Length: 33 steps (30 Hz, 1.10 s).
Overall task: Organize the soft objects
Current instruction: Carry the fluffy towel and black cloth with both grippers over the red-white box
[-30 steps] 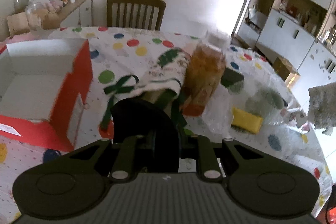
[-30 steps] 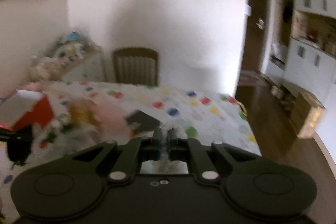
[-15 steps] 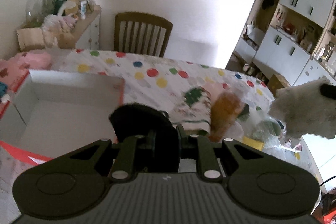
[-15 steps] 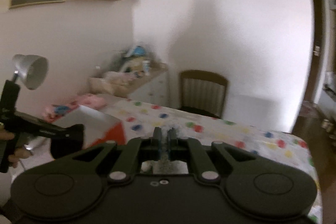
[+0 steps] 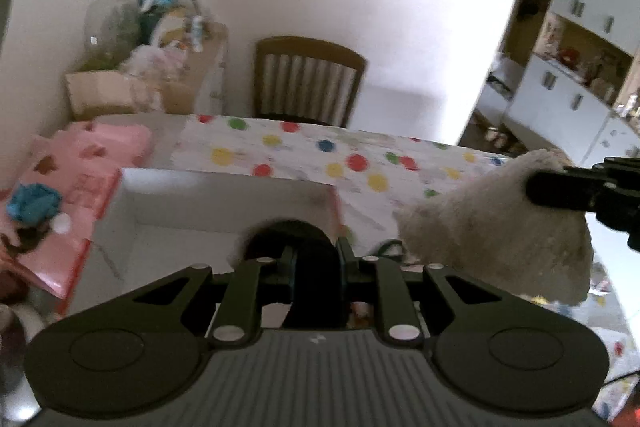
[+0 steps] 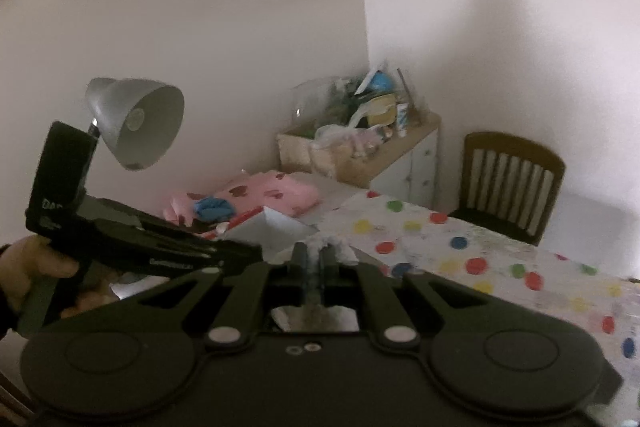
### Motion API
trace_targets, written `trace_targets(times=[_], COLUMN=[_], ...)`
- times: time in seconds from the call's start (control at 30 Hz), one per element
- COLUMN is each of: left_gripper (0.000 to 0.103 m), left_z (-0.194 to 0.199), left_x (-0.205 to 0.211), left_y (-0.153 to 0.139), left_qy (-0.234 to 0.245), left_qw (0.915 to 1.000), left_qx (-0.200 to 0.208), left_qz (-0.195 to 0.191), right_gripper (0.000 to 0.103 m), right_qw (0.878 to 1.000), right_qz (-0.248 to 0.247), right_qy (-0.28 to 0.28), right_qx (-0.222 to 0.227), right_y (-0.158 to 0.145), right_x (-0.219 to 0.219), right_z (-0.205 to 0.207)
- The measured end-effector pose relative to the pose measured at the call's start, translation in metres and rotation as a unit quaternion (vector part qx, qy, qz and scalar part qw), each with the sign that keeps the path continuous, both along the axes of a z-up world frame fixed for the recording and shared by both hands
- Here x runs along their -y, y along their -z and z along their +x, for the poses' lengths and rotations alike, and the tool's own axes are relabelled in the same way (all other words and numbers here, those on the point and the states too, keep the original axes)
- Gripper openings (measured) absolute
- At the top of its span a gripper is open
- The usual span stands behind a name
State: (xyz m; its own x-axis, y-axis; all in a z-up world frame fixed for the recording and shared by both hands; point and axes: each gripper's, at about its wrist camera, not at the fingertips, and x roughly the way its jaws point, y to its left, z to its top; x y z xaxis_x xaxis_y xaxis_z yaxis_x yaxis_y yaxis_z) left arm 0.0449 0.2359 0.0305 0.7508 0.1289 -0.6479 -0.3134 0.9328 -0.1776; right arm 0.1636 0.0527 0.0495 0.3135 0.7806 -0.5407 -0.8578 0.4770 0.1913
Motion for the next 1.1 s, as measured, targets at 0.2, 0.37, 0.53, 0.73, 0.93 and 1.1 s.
trace_targets(times=[0.2,0.37,0.53,0.73,0.93,1.1], left_gripper=[0.018,0.018,0.018,0.018,0.018,0.019], left_z=[0.000,0.006,0.014,0.030,0.042,0.048], left_x=[-0.048,-0.083,-0.108,-0.121,-0.126,-0.127], left_y=[0.005,0.023,0.042,0.068,0.099,0.121], left_qy=[-0.036,-0.053,-0.057,-0.046,-0.030,-0.021], left_qw=[0.9988,0.9971,0.9960,0.9947,0.9918,0.9879], left_qx=[-0.006,-0.023,-0.041,-0.075,-0.122,-0.154], left_qz=[0.033,0.049,0.056,0.053,0.026,0.007], right_gripper=[0.005,0.005,0.005,0.005,0.008,0.012], right_qw=[1.000,0.999,0.997,0.992,0.986,0.981], right_qz=[-0.004,-0.029,-0.062,-0.115,-0.150,-0.168], right_qy=[-0.019,-0.023,-0.028,-0.035,-0.037,-0.034], right_qx=[-0.014,-0.024,-0.035,-0.048,-0.063,-0.086], right_y=[0.021,0.050,0.082,0.115,0.135,0.145], right_x=[-0.056,-0.093,-0.121,-0.142,-0.149,-0.149], right_z=[0.003,0.006,0.005,0.002,-0.005,-0.008])
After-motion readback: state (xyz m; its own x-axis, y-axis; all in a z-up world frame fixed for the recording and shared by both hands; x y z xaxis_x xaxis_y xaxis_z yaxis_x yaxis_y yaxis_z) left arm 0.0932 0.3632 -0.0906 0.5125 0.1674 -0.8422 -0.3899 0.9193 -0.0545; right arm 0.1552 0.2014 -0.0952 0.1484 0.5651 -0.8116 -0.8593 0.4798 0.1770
